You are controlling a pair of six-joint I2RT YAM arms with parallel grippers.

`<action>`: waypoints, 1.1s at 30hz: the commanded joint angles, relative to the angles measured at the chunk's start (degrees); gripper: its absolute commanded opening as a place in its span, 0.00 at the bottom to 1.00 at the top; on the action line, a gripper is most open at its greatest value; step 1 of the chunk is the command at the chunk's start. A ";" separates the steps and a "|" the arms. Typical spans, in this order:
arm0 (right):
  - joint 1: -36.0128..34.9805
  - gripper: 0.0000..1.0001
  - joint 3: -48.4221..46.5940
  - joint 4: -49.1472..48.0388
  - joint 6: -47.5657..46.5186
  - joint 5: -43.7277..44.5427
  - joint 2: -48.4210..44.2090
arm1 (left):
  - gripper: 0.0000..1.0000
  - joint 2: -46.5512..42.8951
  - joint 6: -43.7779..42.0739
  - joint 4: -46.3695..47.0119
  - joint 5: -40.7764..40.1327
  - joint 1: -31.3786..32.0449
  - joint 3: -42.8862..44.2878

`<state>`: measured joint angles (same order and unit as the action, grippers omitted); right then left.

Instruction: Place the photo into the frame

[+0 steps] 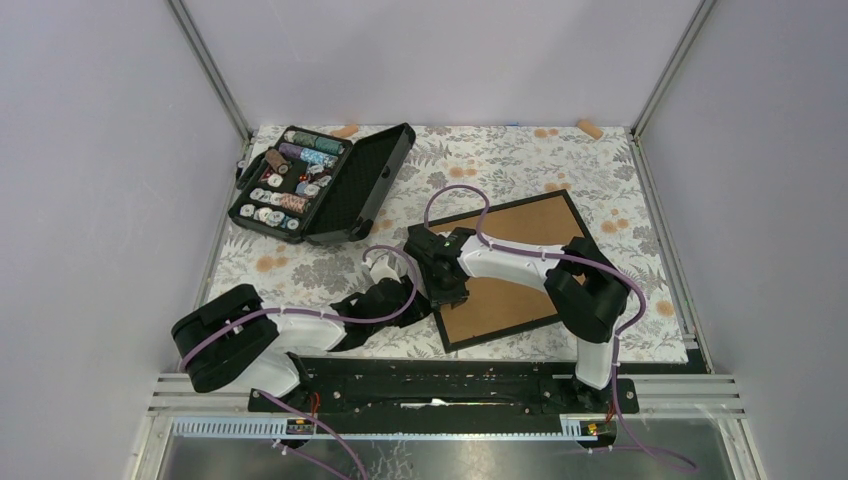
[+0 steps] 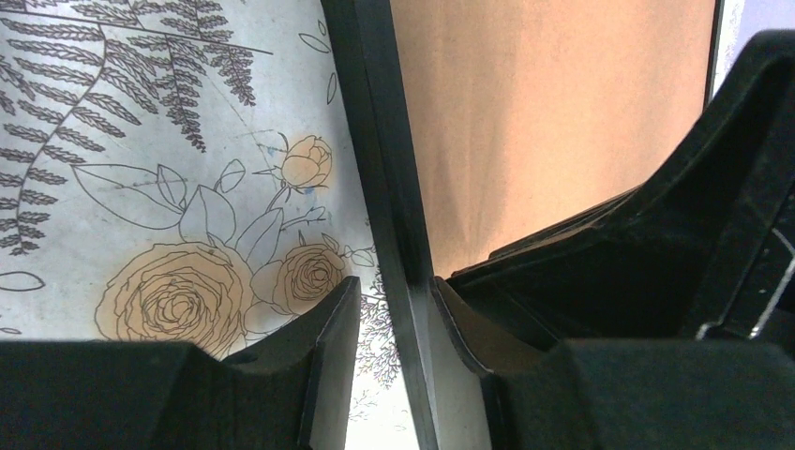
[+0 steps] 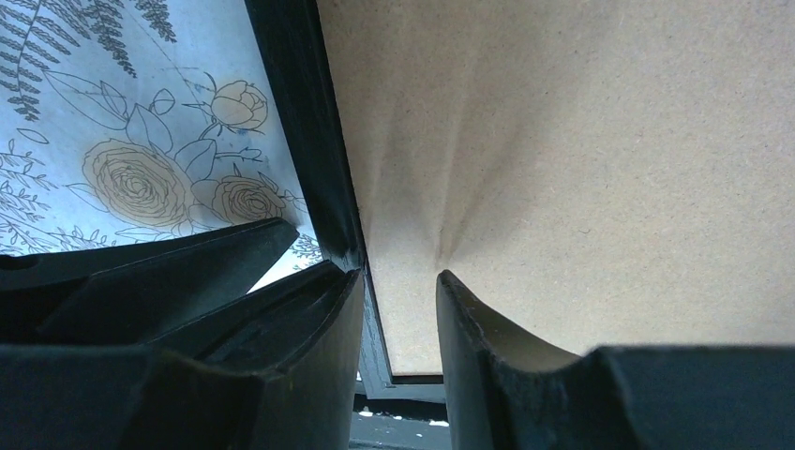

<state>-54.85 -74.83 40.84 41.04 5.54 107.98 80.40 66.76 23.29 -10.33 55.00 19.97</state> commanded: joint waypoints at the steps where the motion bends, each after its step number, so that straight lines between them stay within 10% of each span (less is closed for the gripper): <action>1: -0.70 0.41 -1.43 0.73 1.37 1.61 1.10 | 0.37 2.10 0.58 -3.75 -1.81 -0.27 -0.86; 14: -0.91 0.37 -1.32 2.26 2.21 4.30 4.72 | 0.35 3.39 4.28 -9.29 -4.41 -0.25 -0.21; 19: -0.92 0.19 -0.30 2.91 1.96 4.74 4.80 | 0.33 4.30 7.06 -14.47 -6.44 -0.17 0.97; 33: 0.22 0.27 6.46 -3.35 1.33 2.62 1.86 | 0.26 8.69 10.58 -17.08 -6.57 -1.63 -0.80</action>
<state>-55.16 -73.30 38.54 42.48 6.87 108.25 86.67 78.72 20.10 -15.00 54.41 24.82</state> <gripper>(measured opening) 0.233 0.281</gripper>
